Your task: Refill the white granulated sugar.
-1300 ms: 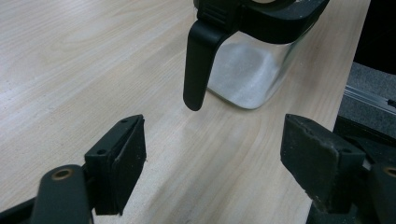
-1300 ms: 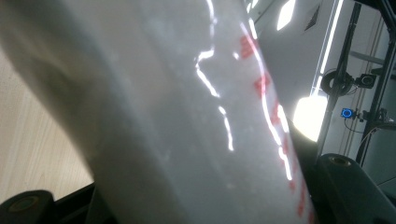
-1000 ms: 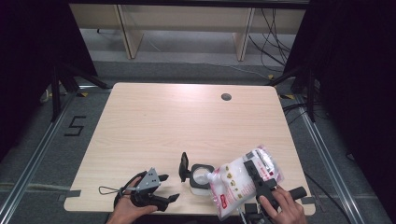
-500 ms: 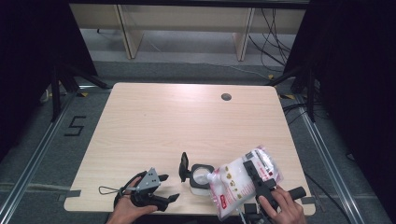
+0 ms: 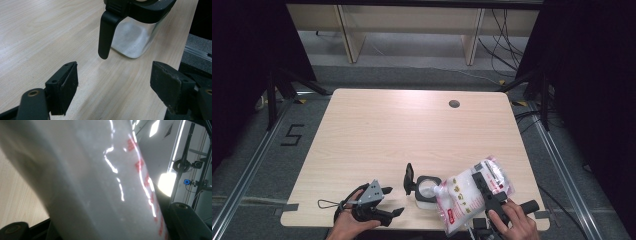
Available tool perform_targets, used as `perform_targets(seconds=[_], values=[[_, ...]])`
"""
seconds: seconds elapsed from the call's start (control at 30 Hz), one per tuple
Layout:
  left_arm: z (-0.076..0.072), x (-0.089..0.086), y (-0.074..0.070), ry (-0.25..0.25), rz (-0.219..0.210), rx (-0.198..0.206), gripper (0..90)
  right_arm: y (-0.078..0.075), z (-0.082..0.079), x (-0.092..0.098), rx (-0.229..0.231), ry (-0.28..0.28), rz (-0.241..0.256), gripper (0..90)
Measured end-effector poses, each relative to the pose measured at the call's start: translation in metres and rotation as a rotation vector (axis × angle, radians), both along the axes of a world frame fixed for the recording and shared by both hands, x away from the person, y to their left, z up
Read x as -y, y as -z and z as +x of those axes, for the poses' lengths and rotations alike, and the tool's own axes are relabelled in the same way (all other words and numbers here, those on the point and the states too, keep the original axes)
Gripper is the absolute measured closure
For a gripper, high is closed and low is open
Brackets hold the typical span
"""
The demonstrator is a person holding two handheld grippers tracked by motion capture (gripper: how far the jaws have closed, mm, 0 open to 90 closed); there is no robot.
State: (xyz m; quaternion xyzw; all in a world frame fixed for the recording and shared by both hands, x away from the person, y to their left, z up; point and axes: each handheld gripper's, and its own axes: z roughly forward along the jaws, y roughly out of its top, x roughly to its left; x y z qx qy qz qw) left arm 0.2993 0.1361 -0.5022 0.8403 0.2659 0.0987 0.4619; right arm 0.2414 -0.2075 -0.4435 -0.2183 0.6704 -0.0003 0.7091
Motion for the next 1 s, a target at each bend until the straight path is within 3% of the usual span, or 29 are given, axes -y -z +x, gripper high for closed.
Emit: perform_targets(seconds=[0.47,0.5,0.63,0.67,0.77,0.8,1.0], values=[[-0.0001,0.0004,0.0006,-0.004,-0.010,0.005,22.0,0.0024,0.0002,-0.0002,-0.014,0.007,0.006,47.5],[-0.0001,0.0003,0.0002,-0.002,-0.003,0.005,22.0,0.0044,0.0007,0.0006,-0.028,0.013,0.027,47.5],[0.0001,0.0002,0.0003,-0.001,-0.004,0.002,22.0,0.0043,0.0005,0.0005,-0.025,0.012,0.028,47.6],[0.0001,0.0003,0.0004,-0.001,-0.006,0.003,22.0,0.0025,0.0002,-0.0001,-0.013,0.007,0.005,47.6],[-0.0003,0.0002,-0.0001,-0.007,-0.004,-0.013,22.0,0.0043,0.0007,0.0006,-0.027,0.012,0.027,47.7],[-0.0005,0.0008,0.0008,-0.013,-0.017,-0.010,22.0,0.0024,0.0002,-0.0002,-0.014,0.007,0.006,47.7],[-0.0005,0.0008,0.0010,-0.011,-0.019,-0.009,22.0,0.0023,0.0007,-0.0006,-0.010,-0.001,0.007,48.0]])
